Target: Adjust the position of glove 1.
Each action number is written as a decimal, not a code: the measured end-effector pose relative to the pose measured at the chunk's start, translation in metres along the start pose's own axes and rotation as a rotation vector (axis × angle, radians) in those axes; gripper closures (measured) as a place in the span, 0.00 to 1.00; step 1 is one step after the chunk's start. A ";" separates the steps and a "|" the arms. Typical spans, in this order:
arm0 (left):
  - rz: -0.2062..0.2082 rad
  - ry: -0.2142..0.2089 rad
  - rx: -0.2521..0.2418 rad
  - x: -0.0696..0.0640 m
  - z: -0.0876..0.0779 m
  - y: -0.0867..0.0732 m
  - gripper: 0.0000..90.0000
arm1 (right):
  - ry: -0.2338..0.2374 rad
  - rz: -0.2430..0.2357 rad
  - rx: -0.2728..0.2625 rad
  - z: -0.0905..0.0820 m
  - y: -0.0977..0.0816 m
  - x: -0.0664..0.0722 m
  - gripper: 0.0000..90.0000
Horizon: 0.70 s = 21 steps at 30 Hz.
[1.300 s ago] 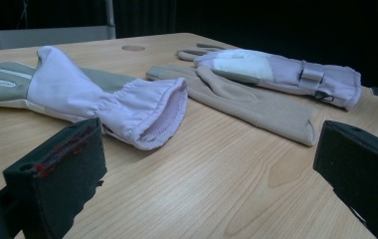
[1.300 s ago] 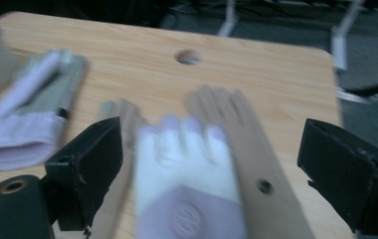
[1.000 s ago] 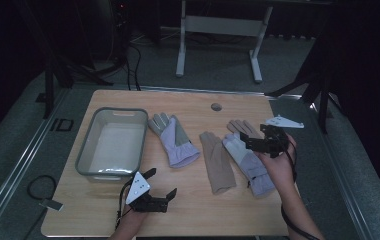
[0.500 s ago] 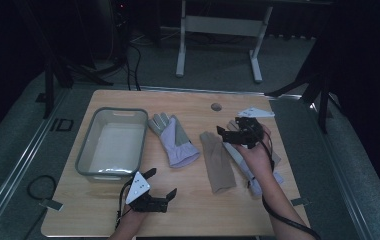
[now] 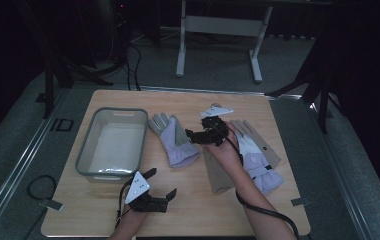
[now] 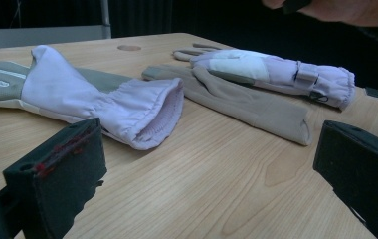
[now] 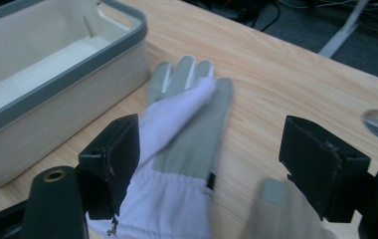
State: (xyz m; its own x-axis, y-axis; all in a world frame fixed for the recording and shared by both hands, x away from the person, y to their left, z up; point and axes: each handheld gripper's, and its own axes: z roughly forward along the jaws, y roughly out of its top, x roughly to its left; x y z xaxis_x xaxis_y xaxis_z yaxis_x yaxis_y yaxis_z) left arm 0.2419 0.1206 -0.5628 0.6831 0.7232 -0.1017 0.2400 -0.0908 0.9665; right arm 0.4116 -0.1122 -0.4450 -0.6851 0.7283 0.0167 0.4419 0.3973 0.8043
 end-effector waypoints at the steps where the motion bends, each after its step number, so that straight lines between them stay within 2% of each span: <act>1: 0.002 0.000 0.001 0.000 0.000 0.000 0.00 | 0.008 -0.008 0.003 0.004 0.001 0.002 0.28; 2: 0.002 0.000 0.001 0.000 0.000 0.000 0.00 | 0.008 -0.008 0.003 0.004 0.001 0.002 0.28; 3: 0.003 0.000 0.001 0.000 0.000 0.000 0.00 | 0.016 -0.022 0.010 0.013 0.001 0.007 0.29; 6: 0.006 -0.001 0.004 0.000 0.000 0.000 0.00 | 0.022 -0.035 0.021 0.022 0.001 0.010 0.31; 11: 0.007 -0.004 0.003 -0.001 0.000 0.000 0.00 | 0.041 -0.067 0.059 0.049 -0.002 0.015 0.42; 14: 0.006 -0.004 0.003 0.000 0.000 0.000 0.00 | 0.044 -0.075 0.066 0.054 -0.003 0.016 0.42; 15: 0.008 -0.006 0.003 0.000 0.000 0.000 0.00 | 0.053 -0.071 0.095 0.066 -0.007 0.017 0.46; 21: 0.007 -0.009 0.002 0.000 0.000 0.000 0.00 | 0.040 -0.080 0.135 0.083 -0.013 0.013 0.53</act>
State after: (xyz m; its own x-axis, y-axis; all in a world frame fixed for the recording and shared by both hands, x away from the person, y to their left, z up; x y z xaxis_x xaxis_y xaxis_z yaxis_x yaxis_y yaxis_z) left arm 0.2416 0.1203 -0.5627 0.6911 0.7163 -0.0966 0.2361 -0.0974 0.9668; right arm 0.4454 -0.0618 -0.5051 -0.7423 0.6698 -0.0185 0.4569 0.5261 0.7172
